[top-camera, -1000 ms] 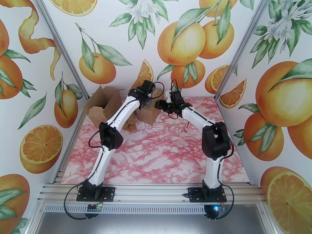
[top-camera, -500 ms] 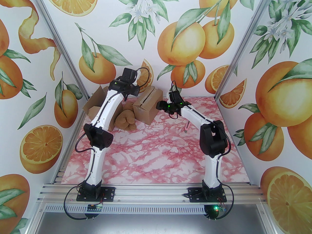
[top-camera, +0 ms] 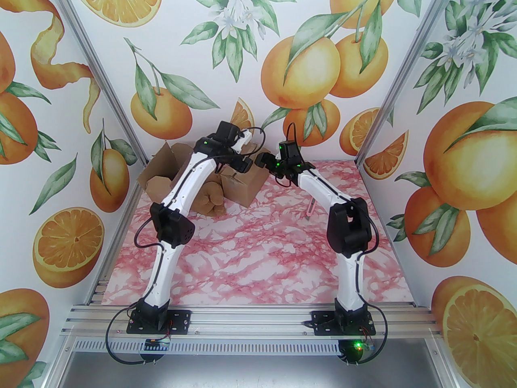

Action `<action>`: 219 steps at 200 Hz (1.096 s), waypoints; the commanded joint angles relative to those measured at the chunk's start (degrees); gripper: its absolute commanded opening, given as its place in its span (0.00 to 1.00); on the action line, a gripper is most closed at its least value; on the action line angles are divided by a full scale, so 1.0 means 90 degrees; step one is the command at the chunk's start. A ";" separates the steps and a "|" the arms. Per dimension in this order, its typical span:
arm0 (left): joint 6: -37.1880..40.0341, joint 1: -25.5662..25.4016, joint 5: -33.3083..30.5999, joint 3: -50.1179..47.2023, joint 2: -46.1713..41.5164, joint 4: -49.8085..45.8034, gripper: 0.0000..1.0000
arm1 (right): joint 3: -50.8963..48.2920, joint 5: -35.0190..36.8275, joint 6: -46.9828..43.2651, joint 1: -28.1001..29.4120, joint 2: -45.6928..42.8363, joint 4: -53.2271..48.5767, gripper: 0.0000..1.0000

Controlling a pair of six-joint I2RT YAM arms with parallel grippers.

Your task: Unpack the express box

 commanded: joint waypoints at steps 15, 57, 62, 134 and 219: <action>0.0432 0.0041 -0.0644 0.0090 0.0201 0.0137 0.93 | 0.1027 0.0310 -0.0215 0.0188 0.0830 -0.0779 0.82; 0.0618 0.0132 -0.0710 0.0100 0.0405 0.0252 0.99 | 0.1822 0.0621 -0.0751 0.0336 0.1369 -0.1565 0.78; 0.0629 0.0154 -0.0746 0.0105 0.0439 0.0238 0.98 | 0.1909 0.0648 -0.0814 0.0337 0.1422 -0.1671 0.77; 0.1035 0.0229 -0.1568 0.0126 0.0865 0.0124 0.90 | 0.2359 0.0682 -0.1468 0.0403 0.1738 -0.2180 0.66; 0.0473 0.0713 -0.2172 0.0452 0.0328 0.0369 0.29 | 0.2457 0.1012 -0.1986 0.0400 0.1955 -0.2643 0.61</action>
